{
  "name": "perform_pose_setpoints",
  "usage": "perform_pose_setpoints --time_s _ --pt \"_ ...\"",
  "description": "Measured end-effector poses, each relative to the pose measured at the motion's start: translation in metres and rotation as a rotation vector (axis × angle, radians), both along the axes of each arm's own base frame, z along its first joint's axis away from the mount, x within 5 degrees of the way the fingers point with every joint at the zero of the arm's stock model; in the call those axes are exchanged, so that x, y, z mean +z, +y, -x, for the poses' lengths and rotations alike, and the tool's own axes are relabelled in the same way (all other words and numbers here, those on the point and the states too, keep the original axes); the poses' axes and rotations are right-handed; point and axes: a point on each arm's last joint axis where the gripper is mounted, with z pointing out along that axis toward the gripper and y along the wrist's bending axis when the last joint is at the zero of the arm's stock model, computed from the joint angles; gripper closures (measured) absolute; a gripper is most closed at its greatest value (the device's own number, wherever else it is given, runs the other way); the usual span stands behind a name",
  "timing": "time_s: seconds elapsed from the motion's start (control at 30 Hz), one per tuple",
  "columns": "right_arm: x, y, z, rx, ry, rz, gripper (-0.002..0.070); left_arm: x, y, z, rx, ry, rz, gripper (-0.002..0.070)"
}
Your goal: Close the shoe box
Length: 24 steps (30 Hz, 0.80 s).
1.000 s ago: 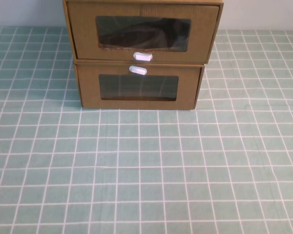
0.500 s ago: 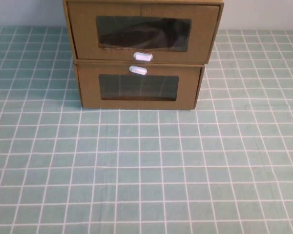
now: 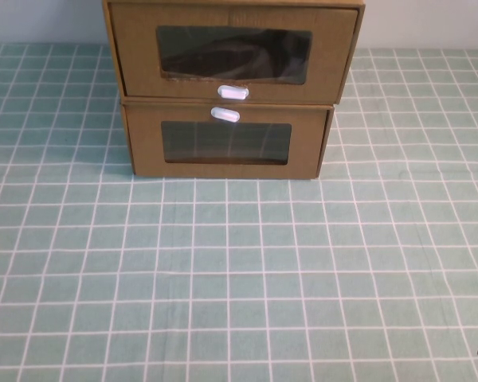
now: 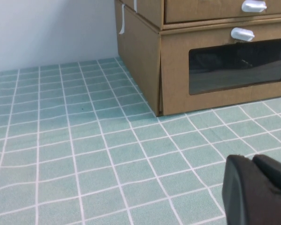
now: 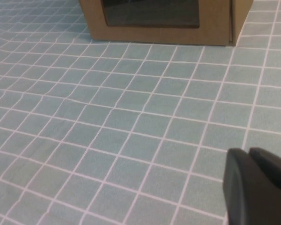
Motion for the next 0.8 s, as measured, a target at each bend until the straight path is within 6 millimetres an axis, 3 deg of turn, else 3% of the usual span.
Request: perform_pose_setpoints --time_s 0.2,0.37,0.53,0.67,0.8 --pt "0.004 -0.005 -0.002 -0.016 -0.114 0.098 0.0687 0.0 0.0 0.0 -0.001 0.002 0.0 0.068" --pt "0.009 -0.019 -0.005 -0.197 -0.219 0.154 0.0687 0.0 0.0 0.0 -0.001 0.002 0.0 0.068" --pt "-0.013 -0.033 -0.004 -0.406 -0.221 0.141 0.0687 0.0 0.0 0.0 -0.002 0.003 -0.001 0.068" --pt "-0.035 -0.035 0.0 -0.446 -0.254 0.117 0.0687 0.0 0.0 0.0 -0.002 0.003 -0.001 0.068" --pt "-0.042 -0.035 0.004 -0.448 -0.261 0.108 0.0687 0.0 0.0 0.0 -0.002 0.003 -0.001 0.068"
